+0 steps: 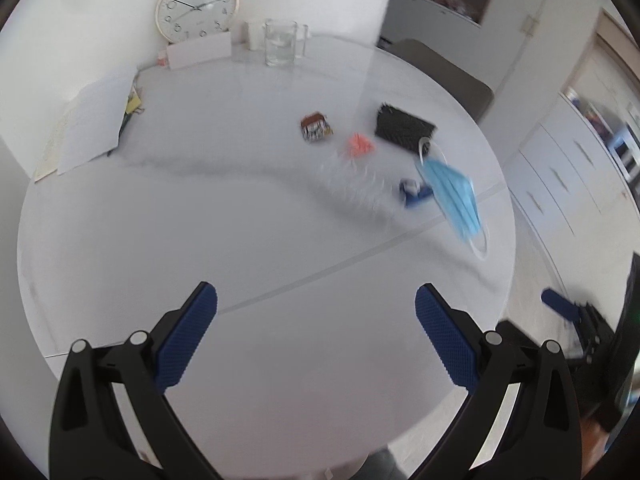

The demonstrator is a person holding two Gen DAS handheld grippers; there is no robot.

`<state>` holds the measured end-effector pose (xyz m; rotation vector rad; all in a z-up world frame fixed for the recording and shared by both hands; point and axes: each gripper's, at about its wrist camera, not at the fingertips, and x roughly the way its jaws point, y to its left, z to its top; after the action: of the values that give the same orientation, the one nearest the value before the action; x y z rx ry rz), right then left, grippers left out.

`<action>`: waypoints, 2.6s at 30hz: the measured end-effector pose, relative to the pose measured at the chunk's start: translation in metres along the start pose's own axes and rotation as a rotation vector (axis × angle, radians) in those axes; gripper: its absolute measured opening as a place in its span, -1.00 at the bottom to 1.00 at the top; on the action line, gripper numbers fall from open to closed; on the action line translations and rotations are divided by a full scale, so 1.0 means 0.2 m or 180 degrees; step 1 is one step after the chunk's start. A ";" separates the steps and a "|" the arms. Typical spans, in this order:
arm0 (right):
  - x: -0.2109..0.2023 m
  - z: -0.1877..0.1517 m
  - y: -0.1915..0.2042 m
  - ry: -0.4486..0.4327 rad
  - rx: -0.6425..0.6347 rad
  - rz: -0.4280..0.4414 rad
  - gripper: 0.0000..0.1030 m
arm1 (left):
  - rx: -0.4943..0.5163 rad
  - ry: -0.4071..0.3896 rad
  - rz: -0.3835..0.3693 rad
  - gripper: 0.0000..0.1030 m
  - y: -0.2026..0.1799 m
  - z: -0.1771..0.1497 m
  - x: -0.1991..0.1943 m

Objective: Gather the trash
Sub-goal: 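Move both tools back over the table toward the remaining trash, then grasp the clear plastic bottle with the left tool while the right tool grasps the blue face mask, then carry the bottle and face mask to the pink wastebasket with both tools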

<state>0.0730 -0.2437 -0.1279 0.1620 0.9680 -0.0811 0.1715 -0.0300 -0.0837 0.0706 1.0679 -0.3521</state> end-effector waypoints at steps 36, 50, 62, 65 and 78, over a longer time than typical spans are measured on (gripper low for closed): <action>0.89 0.62 -0.59 0.0359 -0.0803 0.0645 0.95 | -0.1782 0.0602 0.0956 0.16 -0.27 0.47 1.08; 0.98 0.63 -0.63 0.0566 -0.0668 0.0821 -0.41 | -0.1460 0.0396 0.1046 0.16 -0.21 0.30 0.74; 0.75 0.65 -0.64 0.0323 -0.0776 0.0850 -0.60 | -0.1125 0.0204 0.0818 0.16 -0.17 0.18 0.46; 0.60 0.59 -0.59 0.0235 -0.0893 0.0863 -0.60 | -0.1004 0.0171 0.0679 0.16 -0.18 0.10 0.34; -0.05 -0.19 -0.08 0.0416 -0.1095 0.1475 -0.60 | -0.0539 0.0323 0.0529 0.16 -0.09 -0.68 -0.22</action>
<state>0.0350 -0.2534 -0.1421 0.0711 1.0378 0.5246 0.0319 -0.0059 -0.1085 0.0256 1.1799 -0.1082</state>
